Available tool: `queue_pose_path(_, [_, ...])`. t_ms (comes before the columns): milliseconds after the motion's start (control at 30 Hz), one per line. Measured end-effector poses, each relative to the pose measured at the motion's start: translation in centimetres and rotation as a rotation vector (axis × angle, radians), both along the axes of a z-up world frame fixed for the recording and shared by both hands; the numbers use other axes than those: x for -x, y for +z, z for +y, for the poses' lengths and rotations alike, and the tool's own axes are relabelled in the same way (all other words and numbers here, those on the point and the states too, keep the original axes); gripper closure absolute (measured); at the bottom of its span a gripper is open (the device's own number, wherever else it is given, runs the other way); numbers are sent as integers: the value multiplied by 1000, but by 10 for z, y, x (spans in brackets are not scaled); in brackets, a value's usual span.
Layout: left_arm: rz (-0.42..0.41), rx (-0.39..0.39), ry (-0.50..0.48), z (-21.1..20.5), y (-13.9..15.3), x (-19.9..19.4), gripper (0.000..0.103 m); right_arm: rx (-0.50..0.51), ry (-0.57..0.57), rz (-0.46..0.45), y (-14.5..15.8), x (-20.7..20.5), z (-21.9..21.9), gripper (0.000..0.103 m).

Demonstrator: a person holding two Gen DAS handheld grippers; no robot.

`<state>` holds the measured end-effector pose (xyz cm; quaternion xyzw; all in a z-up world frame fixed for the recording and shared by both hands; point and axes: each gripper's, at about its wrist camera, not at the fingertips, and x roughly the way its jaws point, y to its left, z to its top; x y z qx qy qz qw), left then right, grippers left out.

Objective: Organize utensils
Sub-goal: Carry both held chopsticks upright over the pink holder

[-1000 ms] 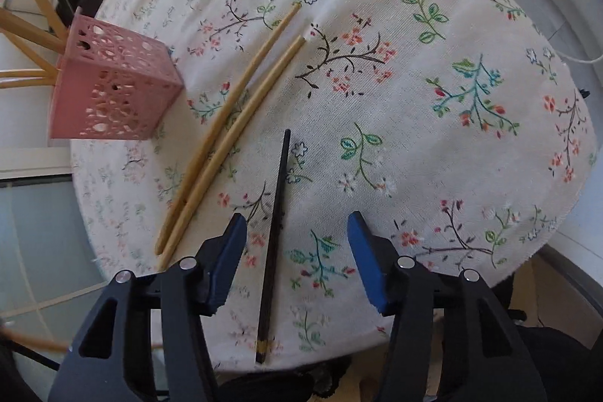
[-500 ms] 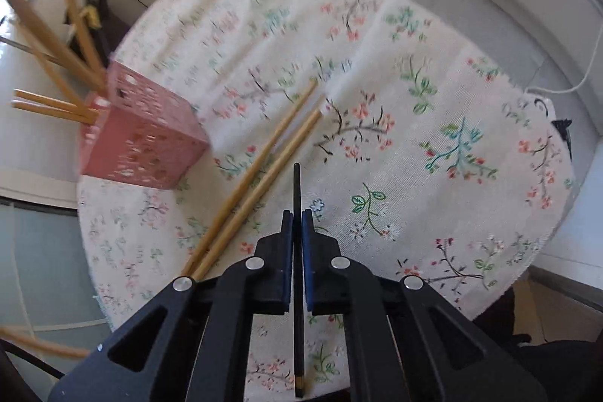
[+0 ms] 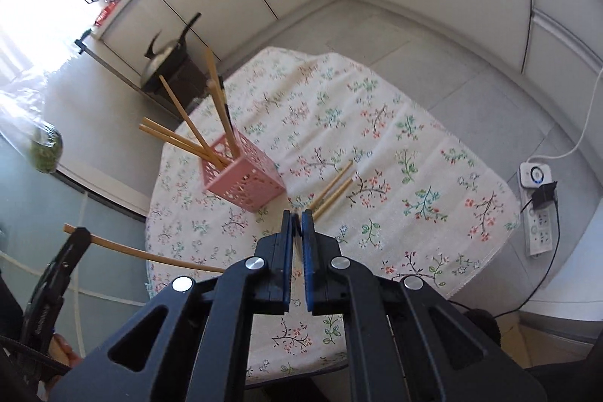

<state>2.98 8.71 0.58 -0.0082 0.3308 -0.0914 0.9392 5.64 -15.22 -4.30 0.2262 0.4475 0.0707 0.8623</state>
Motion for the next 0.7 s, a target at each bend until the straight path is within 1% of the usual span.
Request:
queue_pose_path(167, [-41, 25, 27, 4, 15, 2, 96, -31, 5, -69, 35, 6, -6, 98])
queue_pose_path(333, [-84, 54, 63, 8, 35, -3, 96, -36, 23, -132, 65, 7, -7, 98])
queue_pose_path(500, [-128, 86, 100, 10, 58, -16, 97, -42, 37, -166, 80, 5, -10, 98])
queue_pose_path(700, [-190, 117, 125, 3, 88, -41, 97, -44, 54, -161, 81, -5, -16, 98])
